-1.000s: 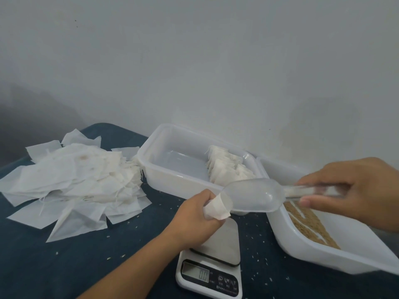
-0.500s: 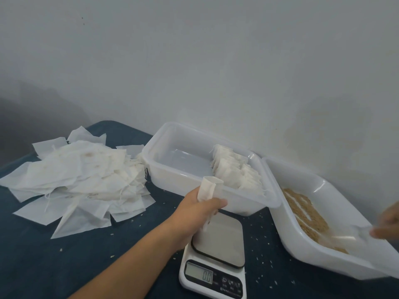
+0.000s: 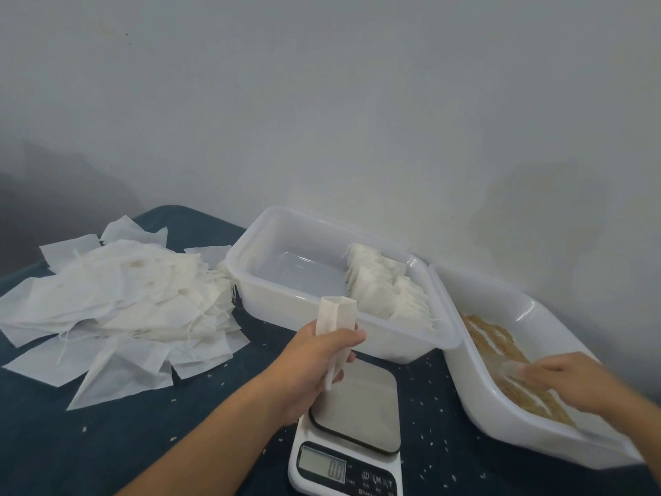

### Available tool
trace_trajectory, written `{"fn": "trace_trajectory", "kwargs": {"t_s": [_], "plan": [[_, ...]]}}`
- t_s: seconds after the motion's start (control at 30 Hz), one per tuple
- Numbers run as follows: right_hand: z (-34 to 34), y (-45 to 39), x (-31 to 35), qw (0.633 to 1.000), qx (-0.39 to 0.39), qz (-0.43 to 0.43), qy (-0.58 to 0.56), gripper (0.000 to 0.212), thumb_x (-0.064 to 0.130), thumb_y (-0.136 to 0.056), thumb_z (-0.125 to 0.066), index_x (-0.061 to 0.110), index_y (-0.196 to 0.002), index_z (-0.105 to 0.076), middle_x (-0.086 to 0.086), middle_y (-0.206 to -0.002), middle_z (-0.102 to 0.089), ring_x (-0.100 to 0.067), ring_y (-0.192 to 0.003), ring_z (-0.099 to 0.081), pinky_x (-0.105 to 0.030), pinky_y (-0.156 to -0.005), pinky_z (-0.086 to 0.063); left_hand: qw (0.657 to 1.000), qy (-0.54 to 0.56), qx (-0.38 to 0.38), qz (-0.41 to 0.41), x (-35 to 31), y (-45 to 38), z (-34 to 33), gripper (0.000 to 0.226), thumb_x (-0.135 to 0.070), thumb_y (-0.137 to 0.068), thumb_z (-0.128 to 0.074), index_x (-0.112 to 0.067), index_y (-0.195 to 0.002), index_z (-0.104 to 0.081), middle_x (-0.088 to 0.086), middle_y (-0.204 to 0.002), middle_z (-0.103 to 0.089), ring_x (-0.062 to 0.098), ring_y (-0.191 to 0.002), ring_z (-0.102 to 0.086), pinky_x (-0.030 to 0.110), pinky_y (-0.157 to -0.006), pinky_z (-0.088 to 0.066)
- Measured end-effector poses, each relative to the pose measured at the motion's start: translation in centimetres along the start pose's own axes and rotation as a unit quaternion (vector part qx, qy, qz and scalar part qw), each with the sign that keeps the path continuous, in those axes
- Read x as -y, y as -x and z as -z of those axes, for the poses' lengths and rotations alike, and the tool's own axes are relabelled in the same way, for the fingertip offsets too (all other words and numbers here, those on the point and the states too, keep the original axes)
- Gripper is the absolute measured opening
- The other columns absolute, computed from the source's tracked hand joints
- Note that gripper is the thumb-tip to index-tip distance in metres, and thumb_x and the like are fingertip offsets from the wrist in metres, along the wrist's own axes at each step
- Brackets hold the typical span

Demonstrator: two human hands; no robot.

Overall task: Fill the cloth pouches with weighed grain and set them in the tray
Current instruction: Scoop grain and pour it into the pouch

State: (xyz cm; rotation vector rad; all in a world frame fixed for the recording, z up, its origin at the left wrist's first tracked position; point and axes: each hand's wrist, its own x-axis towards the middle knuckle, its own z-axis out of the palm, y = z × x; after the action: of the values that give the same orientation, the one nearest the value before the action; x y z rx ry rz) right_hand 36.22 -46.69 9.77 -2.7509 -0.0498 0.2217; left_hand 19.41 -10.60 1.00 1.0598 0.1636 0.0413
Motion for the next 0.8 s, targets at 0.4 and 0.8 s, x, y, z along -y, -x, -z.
{"fn": "trace_trajectory", "kwargs": {"t_s": [0.4,0.8], "plan": [[-2.4,0.0,1.3,0.963,-0.110,-0.026,-0.245,0.023,0.035,-0.096,-0.072,0.018,-0.111,-0.074,-0.017,-0.102,-0.074,-0.036,-0.075,-0.062,-0.044,-0.077,-0.056,0.996,0.081,0.015,0.026,0.4,-0.1,0.1,0.029,-0.017,-0.084,-0.081,-0.011,-0.108,-0.067,0.000,-0.081,-0.064,0.010,-0.073,-0.060,0.023,-0.056,-0.049],[0.8,8.1,6.6,0.946,-0.095,0.070,-0.302,0.042,0.056,-0.075,-0.073,0.029,-0.106,-0.082,-0.003,-0.093,-0.071,-0.010,-0.052,-0.038,-0.029,-0.060,-0.047,0.967,-0.230,-0.037,-0.106,1.0,-0.2,0.1,0.026,-0.037,-0.077,-0.076,-0.031,-0.101,-0.068,-0.020,-0.071,-0.061,-0.002,-0.062,-0.055,0.016,-0.058,-0.045]]}}
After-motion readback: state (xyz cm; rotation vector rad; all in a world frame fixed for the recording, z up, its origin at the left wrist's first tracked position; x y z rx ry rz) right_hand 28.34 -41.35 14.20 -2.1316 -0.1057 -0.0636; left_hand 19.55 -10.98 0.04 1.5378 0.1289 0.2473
